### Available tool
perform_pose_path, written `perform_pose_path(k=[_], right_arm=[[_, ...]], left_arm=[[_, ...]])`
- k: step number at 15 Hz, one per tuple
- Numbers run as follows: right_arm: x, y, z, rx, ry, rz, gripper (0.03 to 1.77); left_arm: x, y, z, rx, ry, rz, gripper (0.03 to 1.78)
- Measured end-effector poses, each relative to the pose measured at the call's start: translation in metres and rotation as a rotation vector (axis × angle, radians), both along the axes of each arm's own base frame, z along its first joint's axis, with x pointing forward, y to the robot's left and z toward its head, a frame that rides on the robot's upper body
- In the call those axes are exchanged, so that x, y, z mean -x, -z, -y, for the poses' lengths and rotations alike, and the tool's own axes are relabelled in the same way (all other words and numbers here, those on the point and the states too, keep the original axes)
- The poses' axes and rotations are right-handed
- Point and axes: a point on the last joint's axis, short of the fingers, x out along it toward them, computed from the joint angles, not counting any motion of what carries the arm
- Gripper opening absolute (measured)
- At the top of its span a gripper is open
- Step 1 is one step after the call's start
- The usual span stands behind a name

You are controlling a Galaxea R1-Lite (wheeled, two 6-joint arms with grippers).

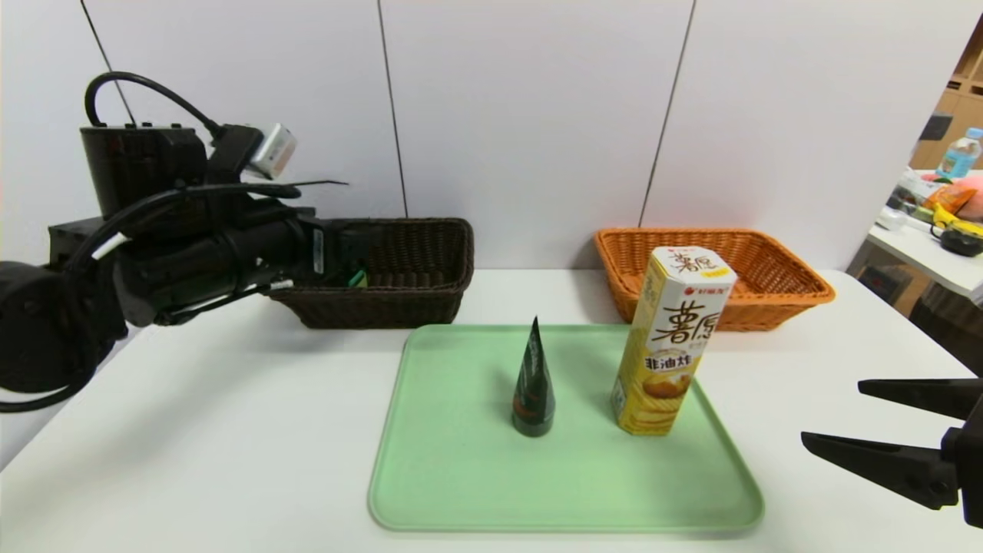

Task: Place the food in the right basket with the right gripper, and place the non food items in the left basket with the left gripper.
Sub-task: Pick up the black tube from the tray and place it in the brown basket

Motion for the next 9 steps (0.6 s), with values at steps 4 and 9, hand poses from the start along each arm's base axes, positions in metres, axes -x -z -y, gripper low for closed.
perform_pose_path(k=[4, 9], right_arm=[[0.002, 0.004, 0.000, 0.002, 0.000, -0.012, 1.70], [0.002, 0.006, 0.001, 0.005, 0.003, -0.018, 1.70]], left_arm=[[0.060, 0.024, 0.051, -0.022, 0.244, -0.082, 1.66], [0.117, 0.050, 0.098, -0.103, 0.407, -0.141, 1.67]])
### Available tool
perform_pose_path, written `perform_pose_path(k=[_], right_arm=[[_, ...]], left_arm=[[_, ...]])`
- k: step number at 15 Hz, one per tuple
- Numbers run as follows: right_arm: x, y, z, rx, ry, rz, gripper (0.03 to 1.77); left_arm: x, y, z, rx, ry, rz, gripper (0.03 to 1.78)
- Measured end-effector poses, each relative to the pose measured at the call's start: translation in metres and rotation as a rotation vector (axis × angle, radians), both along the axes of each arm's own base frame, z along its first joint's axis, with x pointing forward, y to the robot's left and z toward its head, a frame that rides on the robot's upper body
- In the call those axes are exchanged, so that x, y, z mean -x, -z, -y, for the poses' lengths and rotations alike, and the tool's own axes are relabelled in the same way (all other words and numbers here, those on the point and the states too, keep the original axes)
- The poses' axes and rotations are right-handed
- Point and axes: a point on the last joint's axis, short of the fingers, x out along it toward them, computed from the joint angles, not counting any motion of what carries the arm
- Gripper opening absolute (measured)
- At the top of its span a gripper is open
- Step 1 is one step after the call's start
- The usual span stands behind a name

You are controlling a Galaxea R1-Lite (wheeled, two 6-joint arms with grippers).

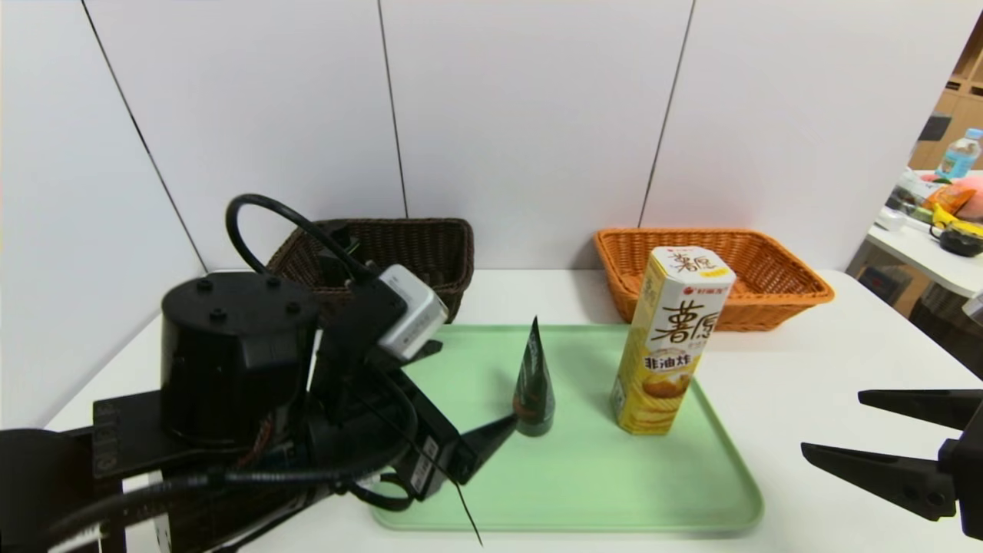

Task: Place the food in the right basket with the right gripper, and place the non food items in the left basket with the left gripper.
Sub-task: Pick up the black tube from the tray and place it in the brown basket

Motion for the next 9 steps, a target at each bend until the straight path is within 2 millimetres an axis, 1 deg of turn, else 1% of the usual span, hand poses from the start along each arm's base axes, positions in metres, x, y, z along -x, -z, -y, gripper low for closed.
perform_pose_path(k=[2, 4, 6, 9], right_arm=[[0.000, 0.000, 0.000, 0.000, 0.004, 0.000, 1.70], [-0.001, 0.000, 0.002, 0.001, 0.016, 0.000, 1.70], [-0.002, 0.001, 0.003, 0.001, 0.020, -0.005, 1.70], [-0.005, 0.001, 0.003, 0.003, 0.024, -0.013, 1.70]], left_arm=[[0.014, 0.011, 0.016, -0.041, 0.011, -0.015, 1.68], [0.024, 0.021, 0.031, -0.086, -0.012, -0.016, 1.69], [0.024, 0.027, 0.043, -0.087, -0.037, -0.012, 1.69], [0.017, 0.035, 0.062, -0.046, -0.054, 0.014, 1.69]])
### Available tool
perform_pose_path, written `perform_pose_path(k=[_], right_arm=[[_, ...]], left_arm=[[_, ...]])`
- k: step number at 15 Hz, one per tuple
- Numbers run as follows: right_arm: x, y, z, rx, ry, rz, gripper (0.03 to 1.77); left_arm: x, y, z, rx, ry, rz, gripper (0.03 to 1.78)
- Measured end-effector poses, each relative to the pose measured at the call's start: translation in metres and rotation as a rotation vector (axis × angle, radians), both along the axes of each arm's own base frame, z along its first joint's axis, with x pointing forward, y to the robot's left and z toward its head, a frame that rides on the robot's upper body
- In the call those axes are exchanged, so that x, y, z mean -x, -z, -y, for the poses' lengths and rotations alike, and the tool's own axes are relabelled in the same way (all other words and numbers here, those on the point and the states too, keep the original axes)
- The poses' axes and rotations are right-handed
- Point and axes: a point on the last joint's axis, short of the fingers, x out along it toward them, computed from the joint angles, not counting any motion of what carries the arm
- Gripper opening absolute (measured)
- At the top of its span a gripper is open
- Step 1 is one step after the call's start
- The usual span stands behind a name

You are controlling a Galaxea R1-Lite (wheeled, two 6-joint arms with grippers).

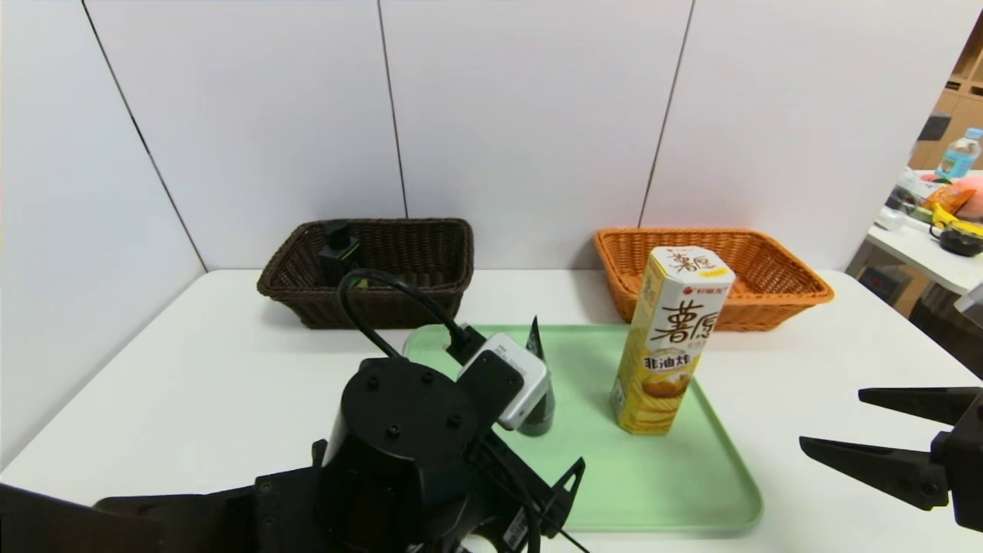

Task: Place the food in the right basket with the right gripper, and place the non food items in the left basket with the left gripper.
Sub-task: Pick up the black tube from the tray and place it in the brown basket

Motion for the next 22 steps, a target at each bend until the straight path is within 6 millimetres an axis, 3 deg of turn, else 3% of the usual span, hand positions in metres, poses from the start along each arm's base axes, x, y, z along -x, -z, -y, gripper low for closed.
perform_pose_path(k=[10, 17, 22], right_arm=[[-0.011, 0.002, -0.002, -0.002, 0.003, 0.006, 1.70], [-0.009, 0.005, 0.000, -0.002, 0.011, 0.000, 1.70], [-0.009, 0.005, 0.000, -0.001, 0.010, 0.003, 1.70]], left_arm=[[-0.027, 0.024, 0.038, 0.044, -0.137, 0.053, 1.69], [-0.049, 0.040, 0.043, 0.061, -0.197, 0.072, 1.69], [-0.060, 0.041, 0.051, 0.068, -0.269, 0.097, 1.69]])
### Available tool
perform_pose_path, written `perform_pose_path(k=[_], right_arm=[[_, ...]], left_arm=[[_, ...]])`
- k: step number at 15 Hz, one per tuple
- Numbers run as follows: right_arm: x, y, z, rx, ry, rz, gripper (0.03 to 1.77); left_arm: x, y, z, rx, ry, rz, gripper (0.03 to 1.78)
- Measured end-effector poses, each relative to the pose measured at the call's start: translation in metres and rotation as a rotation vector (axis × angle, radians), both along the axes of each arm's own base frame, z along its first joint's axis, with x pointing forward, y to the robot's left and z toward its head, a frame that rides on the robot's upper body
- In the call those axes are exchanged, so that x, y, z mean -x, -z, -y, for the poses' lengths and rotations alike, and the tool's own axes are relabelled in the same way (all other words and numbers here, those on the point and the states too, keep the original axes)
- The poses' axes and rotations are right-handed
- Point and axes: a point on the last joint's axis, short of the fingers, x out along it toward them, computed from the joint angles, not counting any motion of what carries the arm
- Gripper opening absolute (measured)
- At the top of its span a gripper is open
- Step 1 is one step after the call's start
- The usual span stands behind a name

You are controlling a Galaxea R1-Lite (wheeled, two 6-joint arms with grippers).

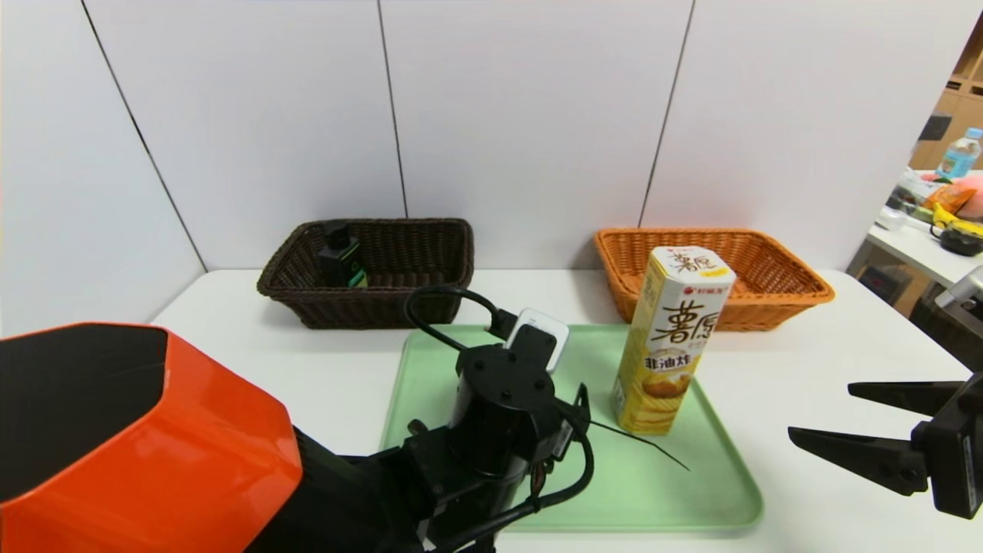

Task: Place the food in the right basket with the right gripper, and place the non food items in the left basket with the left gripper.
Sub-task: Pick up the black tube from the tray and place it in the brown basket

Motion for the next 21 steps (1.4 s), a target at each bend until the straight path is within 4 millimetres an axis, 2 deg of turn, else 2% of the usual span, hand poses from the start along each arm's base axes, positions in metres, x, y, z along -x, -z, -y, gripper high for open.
perform_pose_path(k=[13, 17, 20, 21], right_arm=[[0.0001, -0.0001, 0.0001, 0.000, 0.001, 0.000, 1.71], [0.0002, -0.0005, 0.0000, 0.000, 0.000, 0.002, 1.71], [0.0004, -0.0009, 0.0000, 0.000, -0.002, 0.005, 1.71], [0.0004, -0.0009, 0.0000, 0.000, -0.002, 0.005, 1.71]], left_arm=[[-0.0053, 0.0024, -0.0012, -0.004, -0.015, -0.001, 1.69], [-0.0054, 0.0019, -0.0021, -0.002, -0.019, 0.001, 1.08], [-0.0052, 0.0016, -0.0024, 0.000, -0.019, 0.000, 0.77], [-0.0052, 0.0013, -0.0024, 0.002, -0.020, 0.001, 0.53]])
